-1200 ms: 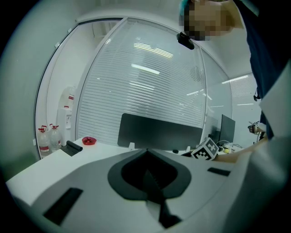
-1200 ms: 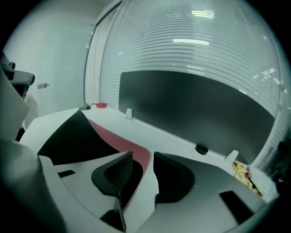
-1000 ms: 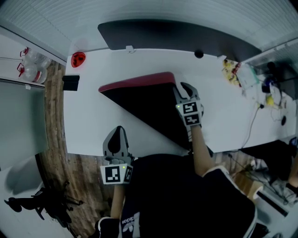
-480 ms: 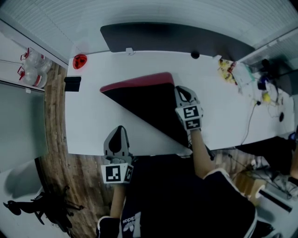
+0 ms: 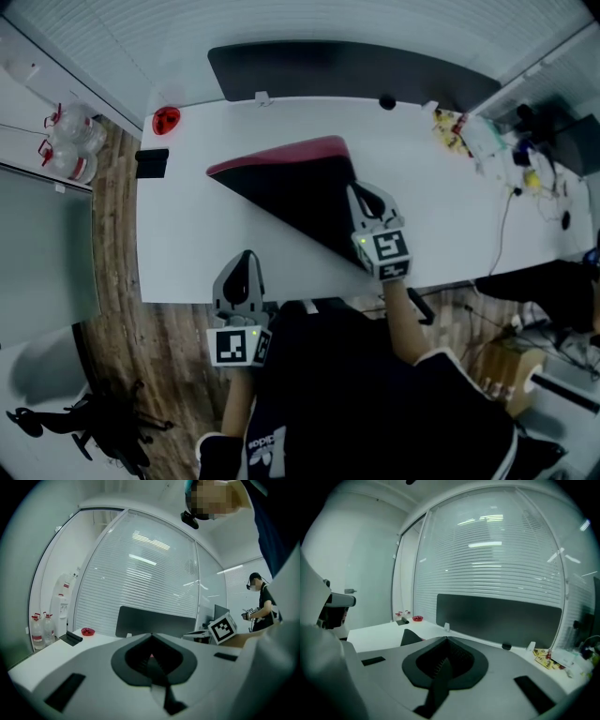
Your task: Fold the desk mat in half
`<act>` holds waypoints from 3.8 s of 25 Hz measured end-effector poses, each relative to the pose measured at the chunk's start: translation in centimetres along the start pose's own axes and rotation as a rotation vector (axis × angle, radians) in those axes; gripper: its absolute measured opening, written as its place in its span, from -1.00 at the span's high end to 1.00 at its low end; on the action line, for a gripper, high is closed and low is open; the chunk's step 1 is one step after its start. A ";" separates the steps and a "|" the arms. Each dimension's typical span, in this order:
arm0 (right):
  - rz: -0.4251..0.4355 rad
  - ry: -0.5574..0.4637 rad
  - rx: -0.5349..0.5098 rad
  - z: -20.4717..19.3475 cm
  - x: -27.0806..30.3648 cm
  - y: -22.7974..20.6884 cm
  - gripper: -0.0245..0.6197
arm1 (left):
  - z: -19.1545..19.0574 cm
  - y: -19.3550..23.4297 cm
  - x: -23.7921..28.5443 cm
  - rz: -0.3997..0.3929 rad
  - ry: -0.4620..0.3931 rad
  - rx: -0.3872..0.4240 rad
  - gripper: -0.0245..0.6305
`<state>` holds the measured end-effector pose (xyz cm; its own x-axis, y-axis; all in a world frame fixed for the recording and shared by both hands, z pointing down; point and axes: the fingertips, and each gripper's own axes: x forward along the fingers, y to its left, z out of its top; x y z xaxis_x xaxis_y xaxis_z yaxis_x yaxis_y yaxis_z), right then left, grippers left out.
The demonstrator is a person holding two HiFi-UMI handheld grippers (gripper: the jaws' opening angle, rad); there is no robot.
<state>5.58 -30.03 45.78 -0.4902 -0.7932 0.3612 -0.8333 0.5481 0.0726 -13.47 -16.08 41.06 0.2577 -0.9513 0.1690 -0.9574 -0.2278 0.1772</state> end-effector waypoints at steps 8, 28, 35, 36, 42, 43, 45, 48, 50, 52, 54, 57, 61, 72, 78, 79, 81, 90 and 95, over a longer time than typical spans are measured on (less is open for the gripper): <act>-0.045 -0.098 0.002 1.2 -6.7 3.6 0.91 | -1.1 0.0 -5.8 -0.019 -0.003 0.013 0.92; 0.027 -0.212 -0.003 1.8 -18.6 12.7 0.91 | -2.5 -2.9 -15.1 -0.032 -0.039 0.026 0.92; 0.095 -0.215 0.001 1.2 -21.9 13.3 0.91 | -2.6 -6.0 -15.6 -0.021 -0.042 0.061 0.92; 0.105 -0.213 0.003 1.0 -22.4 13.3 0.91 | -2.5 -6.7 -15.6 -0.022 -0.047 0.068 0.92; 0.128 -0.214 0.036 -0.6 -25.4 11.6 0.91 | -3.2 -10.6 -15.9 -0.009 -0.055 0.053 0.92; 0.130 -0.219 0.036 -0.8 -25.9 11.2 0.91 | -3.2 -11.2 -15.9 -0.005 -0.060 0.048 0.92; 0.135 -0.221 0.041 -1.4 -26.6 10.7 0.91 | -3.4 -12.2 -15.9 0.000 -0.070 0.047 0.92; 0.152 -0.212 0.061 -2.3 -27.6 10.1 0.91 | -3.3 -13.5 -15.9 0.011 -0.088 0.042 0.92; 0.167 -0.211 0.060 -2.7 -28.1 10.0 0.91 | -3.3 -14.3 -16.0 0.014 -0.094 0.049 0.92; 0.187 -0.210 0.048 -3.1 -28.4 10.3 0.91 | -3.6 -14.8 -16.3 0.022 -0.091 0.062 0.92; 0.205 -0.200 0.045 -3.5 -28.5 10.6 0.91 | -3.9 -15.1 -16.5 0.032 -0.085 0.069 0.92; 0.218 -0.187 0.054 -4.0 -28.8 11.1 0.91 | -4.0 -15.2 -17.1 0.045 -0.077 0.080 0.92; 0.230 -0.182 0.043 -4.6 -28.9 11.1 0.91 | -4.1 -14.6 -17.9 0.063 -0.083 0.121 0.92; 0.256 -0.175 0.025 -6.5 -29.1 11.6 0.91 | -4.9 -14.9 -18.5 0.079 -0.094 0.112 0.92; 0.277 -0.172 0.000 -6.7 -28.8 12.4 0.91 | -4.9 -14.8 -18.2 0.088 -0.098 0.109 0.92; 0.279 -0.172 -0.005 -6.8 -28.9 12.4 0.91 | -4.9 -15.0 -18.1 0.084 -0.096 0.117 0.92; 0.283 -0.173 -0.014 -6.8 -29.0 12.4 0.91 | -4.9 -15.8 -17.8 0.064 -0.095 0.139 0.92; 0.266 -0.170 0.023 -7.1 -29.3 12.0 0.91 | -5.2 -17.2 -17.0 0.017 -0.091 0.150 0.92; 0.263 -0.156 0.014 -7.5 -29.1 11.9 0.91 | -5.2 -16.7 -17.0 0.039 -0.085 0.147 0.92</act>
<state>11.84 1.62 43.10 -0.7224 -0.6560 0.2187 -0.6751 0.7375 -0.0178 -1.21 5.02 40.23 0.2143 -0.9727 0.0892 -0.9767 -0.2127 0.0275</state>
